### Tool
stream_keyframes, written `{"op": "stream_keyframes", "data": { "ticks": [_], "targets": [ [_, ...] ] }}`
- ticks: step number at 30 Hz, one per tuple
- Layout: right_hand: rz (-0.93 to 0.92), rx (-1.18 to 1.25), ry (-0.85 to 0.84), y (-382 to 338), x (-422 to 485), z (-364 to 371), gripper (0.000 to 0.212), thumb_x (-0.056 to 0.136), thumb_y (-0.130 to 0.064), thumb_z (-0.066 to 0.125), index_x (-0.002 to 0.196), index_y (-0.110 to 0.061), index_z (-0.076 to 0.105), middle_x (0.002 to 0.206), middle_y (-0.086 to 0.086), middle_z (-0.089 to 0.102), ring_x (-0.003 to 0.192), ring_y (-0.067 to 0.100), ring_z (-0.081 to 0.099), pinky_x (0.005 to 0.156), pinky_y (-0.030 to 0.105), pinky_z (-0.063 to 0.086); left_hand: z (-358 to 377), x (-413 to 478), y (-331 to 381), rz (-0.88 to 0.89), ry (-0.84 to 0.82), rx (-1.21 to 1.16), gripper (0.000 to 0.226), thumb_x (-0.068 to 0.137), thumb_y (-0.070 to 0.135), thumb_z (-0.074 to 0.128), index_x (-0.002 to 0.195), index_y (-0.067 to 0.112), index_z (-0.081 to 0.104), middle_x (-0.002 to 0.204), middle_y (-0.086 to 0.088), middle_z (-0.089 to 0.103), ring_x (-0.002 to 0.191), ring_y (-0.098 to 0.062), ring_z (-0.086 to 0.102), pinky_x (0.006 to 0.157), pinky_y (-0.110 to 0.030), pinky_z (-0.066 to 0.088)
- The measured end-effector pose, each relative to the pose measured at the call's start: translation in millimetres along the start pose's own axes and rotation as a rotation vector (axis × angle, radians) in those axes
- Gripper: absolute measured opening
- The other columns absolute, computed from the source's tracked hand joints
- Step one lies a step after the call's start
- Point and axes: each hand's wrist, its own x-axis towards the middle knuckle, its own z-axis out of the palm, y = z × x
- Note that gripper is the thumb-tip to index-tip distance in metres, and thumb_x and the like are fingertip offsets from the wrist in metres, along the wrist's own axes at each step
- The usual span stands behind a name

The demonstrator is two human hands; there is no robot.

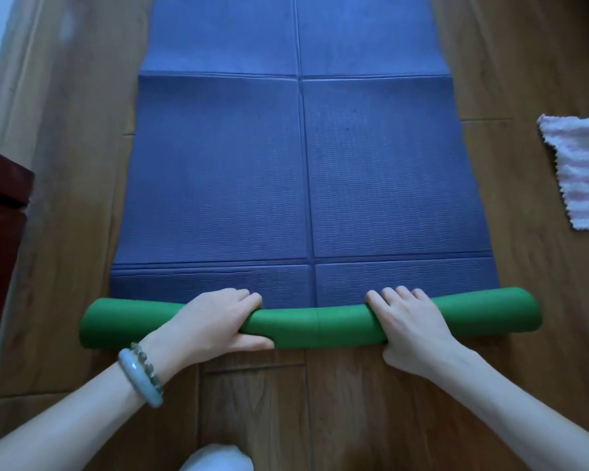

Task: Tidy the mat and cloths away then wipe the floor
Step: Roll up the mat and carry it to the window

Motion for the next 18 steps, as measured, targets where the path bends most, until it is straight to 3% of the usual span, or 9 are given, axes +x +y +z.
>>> {"op": "stream_keyframes", "data": {
  "ticks": [2,4,7,10,13,16,18],
  "targets": [
    [0.002,0.007,-0.035,1.2,0.7,-0.7,0.06,0.022,-0.023,0.066,0.08,-0.015,0.055,0.062,0.0,0.053,0.055,0.025,0.055,0.05,0.029,0.039,0.8,-5.7,6.7,-0.001,0.048,0.0,0.061,0.083,0.075,0.033,0.103,0.019,0.049,0.099,0.001,0.057,0.075,-0.017,0.059,0.061,-0.029,0.051],
    [-0.017,0.007,-0.072,2.0,7.2,-5.9,0.062,0.029,-0.025,0.066,0.088,-0.014,0.05,0.067,0.0,0.056,0.061,0.025,0.057,0.053,0.031,0.041,2.1,-7.8,11.8,0.06,0.144,0.056,0.053,0.087,0.062,0.043,0.109,0.014,0.048,0.114,-0.005,0.049,0.086,-0.02,0.052,0.076,-0.032,0.045],
    [0.002,0.089,-0.232,4.8,19.0,-18.5,0.049,0.063,-0.024,0.058,0.106,-0.016,0.035,0.097,0.0,0.057,0.095,0.025,0.055,0.069,0.033,0.033,4.3,-11.3,21.9,0.078,0.257,0.198,0.043,0.093,0.05,0.044,0.107,0.01,0.052,0.108,-0.01,0.058,0.092,-0.025,0.053,0.081,-0.036,0.041],
    [0.042,0.15,-0.371,4.1,23.0,-24.2,0.041,0.069,-0.022,0.054,0.099,-0.018,0.026,0.103,0.0,0.051,0.103,0.024,0.05,0.071,0.034,0.031,14.0,-18.2,37.5,0.002,0.212,0.304,0.068,0.085,0.062,0.044,0.115,0.001,0.05,0.111,-0.017,0.059,0.101,-0.03,0.049,0.091,-0.042,0.037],
    [0.046,0.148,-0.273,6.5,16.3,-19.0,0.043,0.062,-0.024,0.055,0.099,-0.019,0.034,0.103,0.0,0.039,0.1,0.024,0.043,0.074,0.034,0.031,23.2,-16.5,40.7,-0.026,0.145,0.375,0.086,0.07,0.069,0.06,0.115,-0.003,0.047,0.113,-0.018,0.055,0.102,-0.032,0.046,0.094,-0.045,0.035],
    [0.016,0.063,-0.076,8.0,10.4,-7.2,0.063,0.039,-0.026,0.06,0.1,-0.014,0.054,0.098,0.005,0.049,0.09,0.031,0.054,0.085,0.04,0.03,17.3,0.8,30.0,-0.019,0.134,0.356,0.076,0.065,0.064,0.069,0.105,0.002,0.05,0.1,-0.014,0.063,0.09,-0.031,0.051,0.083,-0.041,0.035],
    [0.036,0.039,0.041,3.0,5.2,-0.2,0.084,0.032,-0.025,0.068,0.114,-0.009,0.057,0.1,0.01,0.055,0.092,0.035,0.058,0.094,0.045,0.028,7.8,14.0,18.5,0.024,0.083,0.319,0.065,0.071,0.066,0.059,0.096,0.007,0.051,0.09,-0.009,0.062,0.078,-0.028,0.055,0.074,-0.038,0.037]
  ]
}}
